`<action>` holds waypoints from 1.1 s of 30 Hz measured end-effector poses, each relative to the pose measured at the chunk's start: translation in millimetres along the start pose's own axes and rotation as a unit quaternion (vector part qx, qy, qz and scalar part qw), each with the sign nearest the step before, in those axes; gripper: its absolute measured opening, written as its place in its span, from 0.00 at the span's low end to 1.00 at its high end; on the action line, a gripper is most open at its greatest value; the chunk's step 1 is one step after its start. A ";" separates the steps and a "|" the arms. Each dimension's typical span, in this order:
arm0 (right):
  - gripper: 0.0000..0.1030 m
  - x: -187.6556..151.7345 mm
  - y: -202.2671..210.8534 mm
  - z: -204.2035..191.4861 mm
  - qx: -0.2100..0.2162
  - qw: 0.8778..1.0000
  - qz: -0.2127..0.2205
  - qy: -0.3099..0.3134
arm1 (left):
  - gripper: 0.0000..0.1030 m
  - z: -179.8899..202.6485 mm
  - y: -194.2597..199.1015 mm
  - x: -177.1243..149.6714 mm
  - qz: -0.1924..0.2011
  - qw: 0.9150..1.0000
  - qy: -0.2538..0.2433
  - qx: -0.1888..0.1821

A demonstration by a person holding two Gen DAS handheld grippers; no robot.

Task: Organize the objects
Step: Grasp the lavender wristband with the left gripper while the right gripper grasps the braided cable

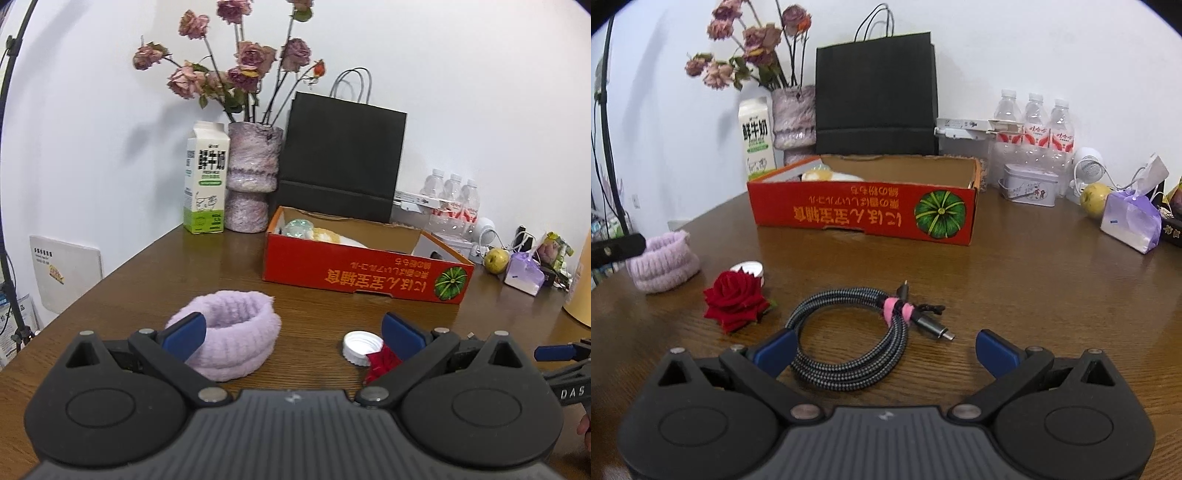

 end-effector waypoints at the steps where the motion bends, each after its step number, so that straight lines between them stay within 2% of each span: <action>1: 1.00 0.1 -1.4 -2.9 0.001 1.000 -0.004 0.004 | 1.00 -2.5 0.1 0.1 -0.001 1.000 0.004 0.002; 8: 1.00 7.9 -21.0 -20.9 0.021 0.999 -0.028 0.003 | 1.00 -11.5 -3.6 1.1 -0.012 1.000 0.017 0.010; 13: 1.00 17.6 -44.9 -24.8 -0.006 0.998 -0.052 -0.026 | 1.00 -10.0 -4.0 0.0 -0.015 1.000 0.014 0.009; 16: 1.00 21.0 -53.1 -33.2 -0.034 0.997 -0.061 -0.012 | 1.00 -10.7 -6.2 -0.2 -0.020 1.000 0.017 0.015; 22: 1.00 22.3 -54.1 -32.2 -0.036 0.997 -0.061 -0.018 | 1.00 -17.8 -12.4 1.7 -0.039 0.998 0.030 0.026; 25: 1.00 22.3 -54.2 -32.3 -0.036 0.997 -0.061 -0.018 | 1.00 -17.8 -20.1 7.8 -0.049 0.998 0.003 0.044; 28: 1.00 22.2 -54.3 -32.5 -0.036 0.997 -0.061 -0.017 | 1.00 -19.6 -37.3 17.2 -0.065 0.996 -0.029 0.062; 30: 1.00 22.2 -54.5 -32.5 -0.036 0.997 -0.061 -0.018 | 1.00 -22.3 -55.9 23.3 -0.089 0.993 -0.040 0.070; 33: 1.00 22.1 -54.7 -32.7 -0.036 0.997 -0.061 -0.018 | 1.00 -29.6 -82.6 25.9 -0.127 0.990 -0.024 0.064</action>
Point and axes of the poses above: each gripper's, at about its wrist camera, not at the fingertips, and y roughly against the way its jaws point, z to its right, x to its top, the point moved 1 cm from there along -y, roughly the way its jaws point, and after that the axes turned 3 degrees about -z, right-handed, at the moved point
